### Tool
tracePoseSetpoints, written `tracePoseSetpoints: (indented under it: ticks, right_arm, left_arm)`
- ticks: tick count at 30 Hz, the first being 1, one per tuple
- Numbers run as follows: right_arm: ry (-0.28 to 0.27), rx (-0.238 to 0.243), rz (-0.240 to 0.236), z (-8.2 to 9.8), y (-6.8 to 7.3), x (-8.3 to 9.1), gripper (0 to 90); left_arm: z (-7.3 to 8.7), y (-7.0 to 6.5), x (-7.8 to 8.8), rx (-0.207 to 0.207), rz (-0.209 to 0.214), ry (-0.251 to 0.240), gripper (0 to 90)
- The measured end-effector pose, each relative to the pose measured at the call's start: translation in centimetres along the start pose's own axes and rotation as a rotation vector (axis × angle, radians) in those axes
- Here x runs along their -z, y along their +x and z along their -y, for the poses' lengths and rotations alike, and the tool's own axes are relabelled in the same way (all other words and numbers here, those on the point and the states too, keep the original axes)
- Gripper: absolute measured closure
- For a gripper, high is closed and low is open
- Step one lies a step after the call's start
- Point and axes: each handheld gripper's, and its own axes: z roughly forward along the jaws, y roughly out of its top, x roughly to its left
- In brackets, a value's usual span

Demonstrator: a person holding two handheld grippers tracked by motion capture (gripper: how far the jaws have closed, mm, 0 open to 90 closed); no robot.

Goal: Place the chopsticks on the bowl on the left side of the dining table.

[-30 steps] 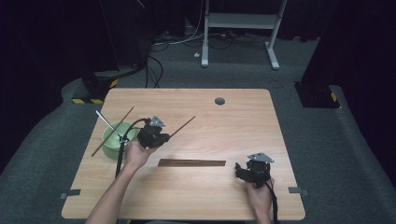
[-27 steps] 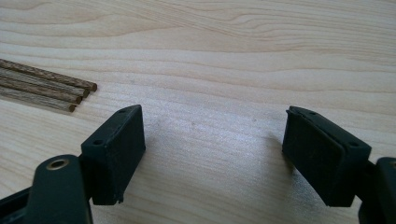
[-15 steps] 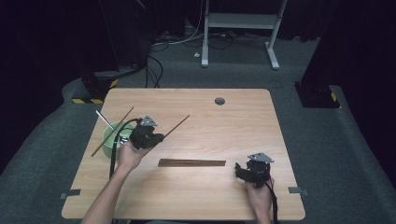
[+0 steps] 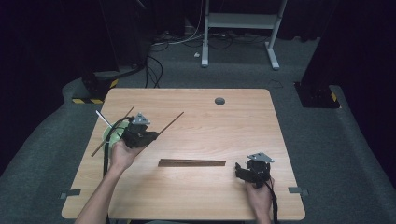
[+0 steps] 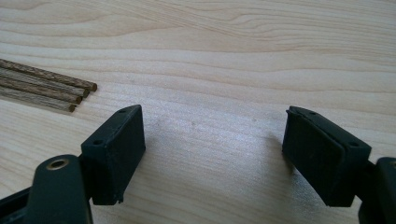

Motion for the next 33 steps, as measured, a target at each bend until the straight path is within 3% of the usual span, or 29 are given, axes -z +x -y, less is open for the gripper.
tracePoseSetpoints:
  ticks: [33]
  right_arm:
    - [0.000,0.000,0.000,0.0,0.0,0.0,20.6]
  left_arm:
    - [1.9,2.8,4.5,0.050,-0.099,0.007,84.5]
